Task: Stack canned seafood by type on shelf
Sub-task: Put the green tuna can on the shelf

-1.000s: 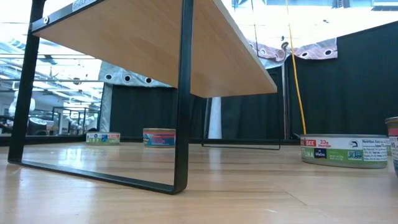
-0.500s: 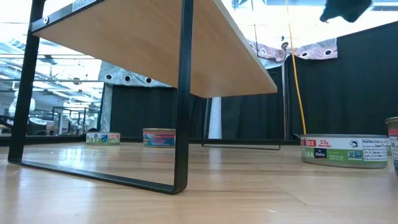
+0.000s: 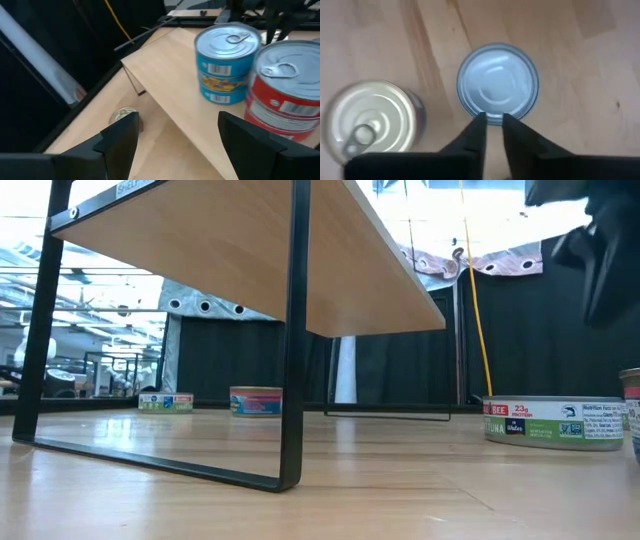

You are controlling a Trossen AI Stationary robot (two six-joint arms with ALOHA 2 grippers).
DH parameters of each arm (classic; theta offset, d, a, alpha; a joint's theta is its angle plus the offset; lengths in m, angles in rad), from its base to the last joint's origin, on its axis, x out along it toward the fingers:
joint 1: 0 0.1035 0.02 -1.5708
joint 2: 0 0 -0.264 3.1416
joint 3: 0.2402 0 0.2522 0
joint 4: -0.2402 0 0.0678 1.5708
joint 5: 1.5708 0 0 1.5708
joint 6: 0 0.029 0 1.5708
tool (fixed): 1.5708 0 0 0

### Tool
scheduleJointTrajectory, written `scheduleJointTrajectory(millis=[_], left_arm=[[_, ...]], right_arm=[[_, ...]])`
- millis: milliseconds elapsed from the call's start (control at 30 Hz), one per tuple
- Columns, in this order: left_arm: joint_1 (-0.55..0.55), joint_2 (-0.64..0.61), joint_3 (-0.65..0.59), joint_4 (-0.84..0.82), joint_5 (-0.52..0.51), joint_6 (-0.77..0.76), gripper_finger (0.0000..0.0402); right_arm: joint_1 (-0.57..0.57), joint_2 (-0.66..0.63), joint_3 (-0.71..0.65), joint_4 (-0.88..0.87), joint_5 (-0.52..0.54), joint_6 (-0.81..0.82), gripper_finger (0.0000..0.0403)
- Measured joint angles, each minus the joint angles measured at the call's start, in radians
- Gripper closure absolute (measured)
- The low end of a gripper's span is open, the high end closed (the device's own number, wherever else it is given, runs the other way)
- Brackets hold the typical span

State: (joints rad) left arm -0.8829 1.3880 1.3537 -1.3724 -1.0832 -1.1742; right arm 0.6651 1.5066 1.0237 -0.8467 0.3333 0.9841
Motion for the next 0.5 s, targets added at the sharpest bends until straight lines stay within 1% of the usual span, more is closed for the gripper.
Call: scheduleJointTrajectory(millis=[67, 100, 233, 367, 500], left_arm=[[-0.010, 0.000, 0.000, 0.027, -0.001, 0.001, 0.0133], [-0.014, 0.000, 0.000, 0.036, -0.001, 0.001, 0.0133], [-0.024, 0.000, 0.000, 0.060, -0.001, 0.001, 0.0133], [-0.023, 0.000, 0.000, 0.062, -0.001, 0.001, 0.0133], [-0.023, 0.000, 0.000, 0.082, -0.001, 0.001, 0.0133]], right_arm=[[0.000, 0.027, 0.000, 0.001, -0.015, 0.012, 0.0388], [0.000, 0.033, 0.000, 0.002, -0.022, 0.020, 0.0395], [-0.008, 0.042, 0.000, -0.001, -0.022, 0.065, 0.0395], [-0.010, 0.060, 0.000, 0.009, -0.023, 0.067, 0.0401], [-0.008, 0.079, 0.000, 0.009, -0.058, 0.068, 0.0402]])
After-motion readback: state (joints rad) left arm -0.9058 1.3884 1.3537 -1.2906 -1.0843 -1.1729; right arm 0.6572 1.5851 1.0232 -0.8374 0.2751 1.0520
